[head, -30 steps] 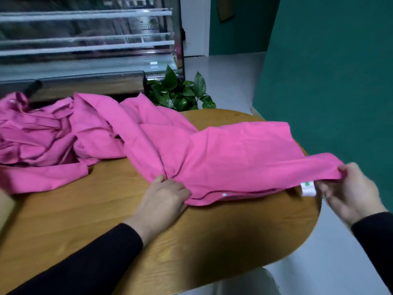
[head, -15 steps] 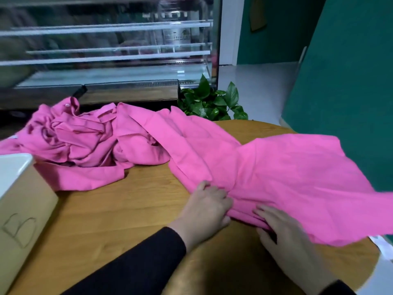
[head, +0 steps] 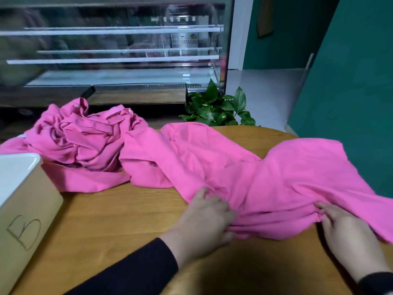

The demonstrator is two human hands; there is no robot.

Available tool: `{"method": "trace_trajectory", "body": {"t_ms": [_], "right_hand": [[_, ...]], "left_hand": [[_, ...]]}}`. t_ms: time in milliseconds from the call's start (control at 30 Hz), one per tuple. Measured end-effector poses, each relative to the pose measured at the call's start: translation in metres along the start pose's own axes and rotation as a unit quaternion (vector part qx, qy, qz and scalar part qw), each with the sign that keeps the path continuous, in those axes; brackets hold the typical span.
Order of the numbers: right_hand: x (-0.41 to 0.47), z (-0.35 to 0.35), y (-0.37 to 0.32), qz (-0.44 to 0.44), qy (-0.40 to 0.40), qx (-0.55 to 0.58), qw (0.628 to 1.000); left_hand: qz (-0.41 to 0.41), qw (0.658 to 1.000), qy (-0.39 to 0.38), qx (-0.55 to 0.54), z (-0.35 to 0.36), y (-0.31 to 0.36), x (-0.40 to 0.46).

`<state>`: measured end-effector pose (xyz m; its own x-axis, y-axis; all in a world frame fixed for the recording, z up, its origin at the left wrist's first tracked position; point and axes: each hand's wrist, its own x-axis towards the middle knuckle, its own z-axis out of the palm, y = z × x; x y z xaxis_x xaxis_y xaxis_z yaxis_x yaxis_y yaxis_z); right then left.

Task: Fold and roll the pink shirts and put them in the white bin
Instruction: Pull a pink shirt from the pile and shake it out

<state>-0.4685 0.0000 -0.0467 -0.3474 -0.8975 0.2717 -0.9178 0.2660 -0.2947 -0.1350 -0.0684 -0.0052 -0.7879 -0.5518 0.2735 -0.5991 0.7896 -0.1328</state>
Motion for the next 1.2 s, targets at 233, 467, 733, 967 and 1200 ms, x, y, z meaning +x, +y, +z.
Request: {"method": "trace_trajectory", "body": {"t_ms": [233,467,733,967,1200], "right_hand": [[-0.043,0.026,-0.075,-0.193,0.007,0.009,0.981],[-0.037,0.046,-0.067,-0.200,0.075,0.072,0.974],[-0.029,0.019,-0.036,-0.138,0.030,0.045,0.989],[-0.034,0.003,-0.029,-0.009,-0.039,0.030,0.999],[-0.060,-0.019,-0.075,-0.262,-0.069,0.103,0.957]], "left_hand": [[-0.092,0.994,-0.061,-0.012,0.001,-0.028,-0.022],[-0.022,0.996,0.002,-0.081,-0.011,0.002,-0.037],[-0.195,0.975,-0.099,0.030,-0.021,-0.109,-0.098],[-0.098,0.987,-0.036,-0.120,-0.041,-0.051,-0.122],[-0.235,0.952,-0.069,-0.184,-0.025,-0.099,-0.143]]}}
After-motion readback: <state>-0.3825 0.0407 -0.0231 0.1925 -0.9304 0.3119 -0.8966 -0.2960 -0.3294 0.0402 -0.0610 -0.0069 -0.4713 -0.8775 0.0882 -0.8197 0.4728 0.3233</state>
